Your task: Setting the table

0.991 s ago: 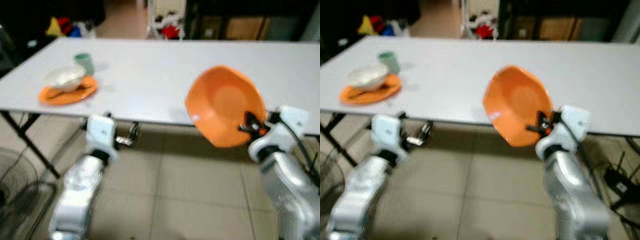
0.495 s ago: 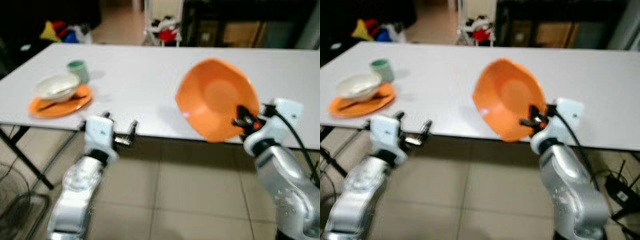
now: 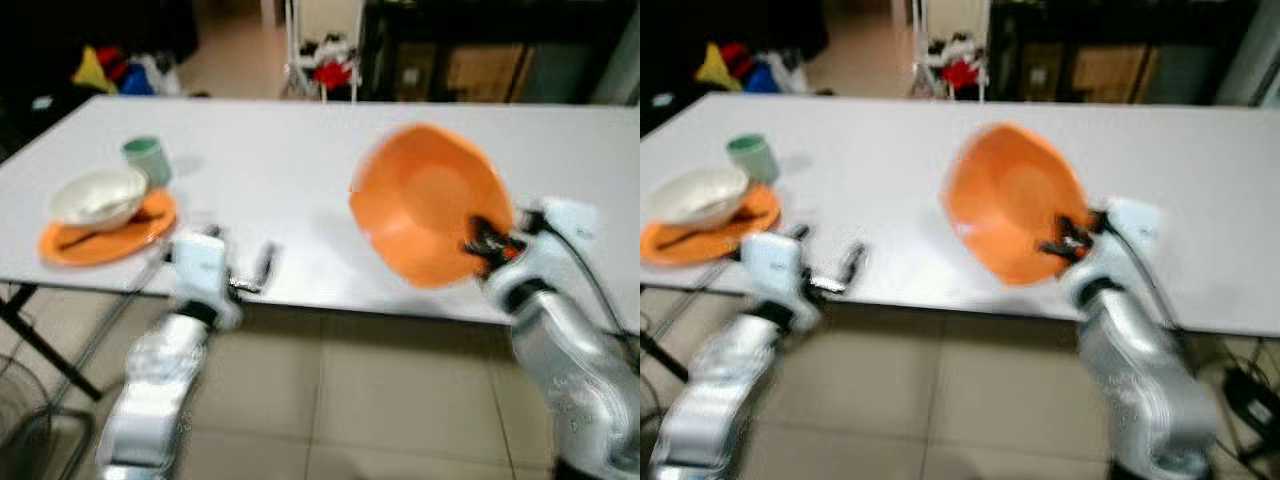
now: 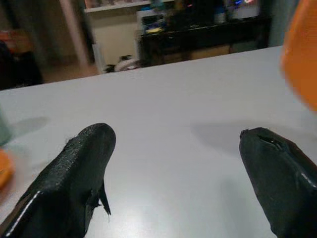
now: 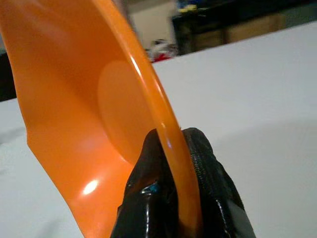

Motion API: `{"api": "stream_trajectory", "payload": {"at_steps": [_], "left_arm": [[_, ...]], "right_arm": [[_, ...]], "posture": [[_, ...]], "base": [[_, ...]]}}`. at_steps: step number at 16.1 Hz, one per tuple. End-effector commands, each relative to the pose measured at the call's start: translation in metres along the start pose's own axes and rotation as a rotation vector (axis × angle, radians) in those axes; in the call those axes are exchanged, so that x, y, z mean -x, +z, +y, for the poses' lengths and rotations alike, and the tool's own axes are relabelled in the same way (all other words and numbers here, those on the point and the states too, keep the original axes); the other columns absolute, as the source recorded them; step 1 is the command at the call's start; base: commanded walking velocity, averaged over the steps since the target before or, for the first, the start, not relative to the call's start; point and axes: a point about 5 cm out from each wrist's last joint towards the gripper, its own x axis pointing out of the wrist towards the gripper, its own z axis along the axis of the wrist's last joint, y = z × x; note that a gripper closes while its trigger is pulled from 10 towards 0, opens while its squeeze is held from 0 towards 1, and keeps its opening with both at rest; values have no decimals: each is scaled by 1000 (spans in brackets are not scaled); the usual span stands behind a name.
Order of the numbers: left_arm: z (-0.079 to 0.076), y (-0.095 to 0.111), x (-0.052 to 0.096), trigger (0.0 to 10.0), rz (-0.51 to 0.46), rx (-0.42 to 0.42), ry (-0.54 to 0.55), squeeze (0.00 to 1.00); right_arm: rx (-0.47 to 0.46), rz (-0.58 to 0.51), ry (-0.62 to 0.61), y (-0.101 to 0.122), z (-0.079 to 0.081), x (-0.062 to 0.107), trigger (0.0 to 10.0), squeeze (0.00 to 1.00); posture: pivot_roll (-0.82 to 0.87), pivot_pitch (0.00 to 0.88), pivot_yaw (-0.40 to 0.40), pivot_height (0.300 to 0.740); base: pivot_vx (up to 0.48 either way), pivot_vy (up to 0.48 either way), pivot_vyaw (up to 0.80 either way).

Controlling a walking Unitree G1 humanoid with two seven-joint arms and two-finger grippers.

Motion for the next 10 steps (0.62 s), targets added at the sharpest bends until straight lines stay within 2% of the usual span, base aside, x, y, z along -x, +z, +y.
{"api": "stream_trajectory", "payload": {"at_steps": [1, 10], "left_arm": [[9, 2, 2, 10000, -4, -24, 25, 0], [8, 1, 2, 10000, -1, -22, 16, 0]], "right_arm": [[-13, -37, 56, 8, 12, 0, 10000, 0], [-30, -16, 72, 7, 14, -2, 10000, 0]], "posture": [[38, 0, 52, 740], [42, 0, 48, 740]], "base": [[341, 0, 0], [336, 0, 0]]}}
